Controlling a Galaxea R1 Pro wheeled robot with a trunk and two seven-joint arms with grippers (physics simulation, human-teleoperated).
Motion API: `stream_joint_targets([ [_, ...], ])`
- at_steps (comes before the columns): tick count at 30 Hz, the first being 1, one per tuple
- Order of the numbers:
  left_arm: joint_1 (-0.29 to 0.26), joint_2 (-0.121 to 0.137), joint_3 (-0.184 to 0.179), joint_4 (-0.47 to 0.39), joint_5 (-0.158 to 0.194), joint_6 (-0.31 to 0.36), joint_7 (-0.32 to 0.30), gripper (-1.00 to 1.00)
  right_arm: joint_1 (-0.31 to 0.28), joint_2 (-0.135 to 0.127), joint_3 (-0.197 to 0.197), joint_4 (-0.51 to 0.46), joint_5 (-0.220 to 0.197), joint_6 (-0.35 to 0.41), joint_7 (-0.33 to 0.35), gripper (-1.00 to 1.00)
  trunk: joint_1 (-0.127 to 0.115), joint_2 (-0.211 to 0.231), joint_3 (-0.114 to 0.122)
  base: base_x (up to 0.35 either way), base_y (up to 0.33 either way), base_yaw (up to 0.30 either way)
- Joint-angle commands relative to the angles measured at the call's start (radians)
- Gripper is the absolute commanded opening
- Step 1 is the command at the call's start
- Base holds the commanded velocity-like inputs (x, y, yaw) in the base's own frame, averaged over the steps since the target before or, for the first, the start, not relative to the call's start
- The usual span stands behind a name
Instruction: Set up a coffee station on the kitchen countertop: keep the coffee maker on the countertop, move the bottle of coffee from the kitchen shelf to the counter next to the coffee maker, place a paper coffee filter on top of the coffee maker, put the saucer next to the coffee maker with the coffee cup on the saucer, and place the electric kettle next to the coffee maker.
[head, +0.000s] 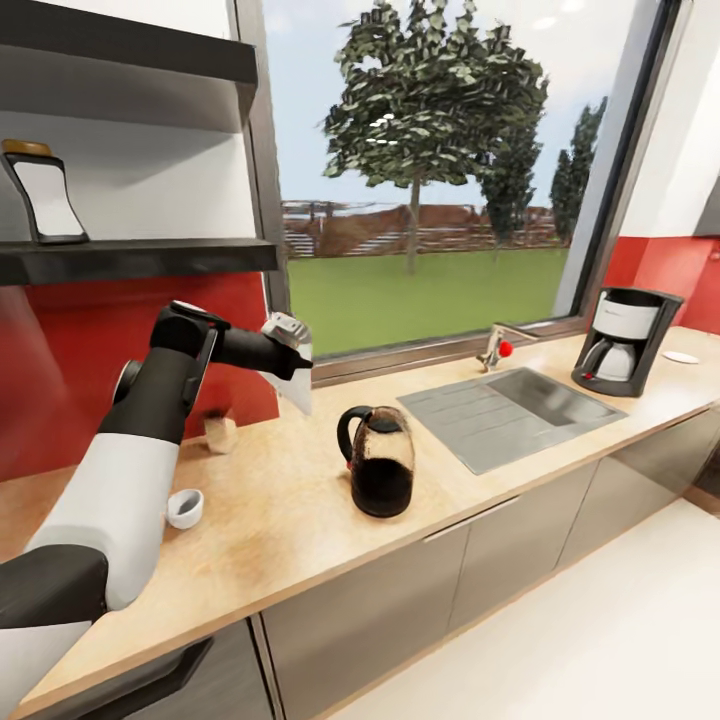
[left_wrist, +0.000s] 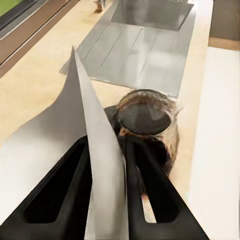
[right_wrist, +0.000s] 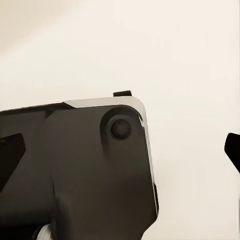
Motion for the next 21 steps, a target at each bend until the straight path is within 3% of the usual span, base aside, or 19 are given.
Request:
stream_joint_targets([
  [1,-0.001,0.000,-0.001,-0.001,-0.011,0.005,-0.010,-1.00,0.000,0.001,-0.003,-0.001,-0.002,-0.002,0.000,1.00,0.001,-0.002,-0.002,0.097,-0.255,-0.263],
  [9,-0.001,0.003,0.002,-0.008,-0.011,0.004,-0.010,-1.00,0.000,0.001,-0.003,-0.001,-0.002,-0.002,0.000,1.00,0.001,-0.002,-0.002,0.152,-0.257,-0.263],
  [14,-0.001,0.002,0.025,-0.009,-0.011,0.002,-0.010,-1.00,0.000,0.001,-0.003,-0.001,-0.002,-0.002,0.000,1.00,0.001,-0.002,-0.002,0.176,-0.244,-0.263],
  [21,-0.003,0.001,0.029,-0.009,-0.011,0.003,-0.010,-1.00,0.000,0.001,-0.003,-0.001,-0.002,-0.002,0.000,1.00,0.001,-0.002,-0.002,0.030,-0.267,-0.263],
])
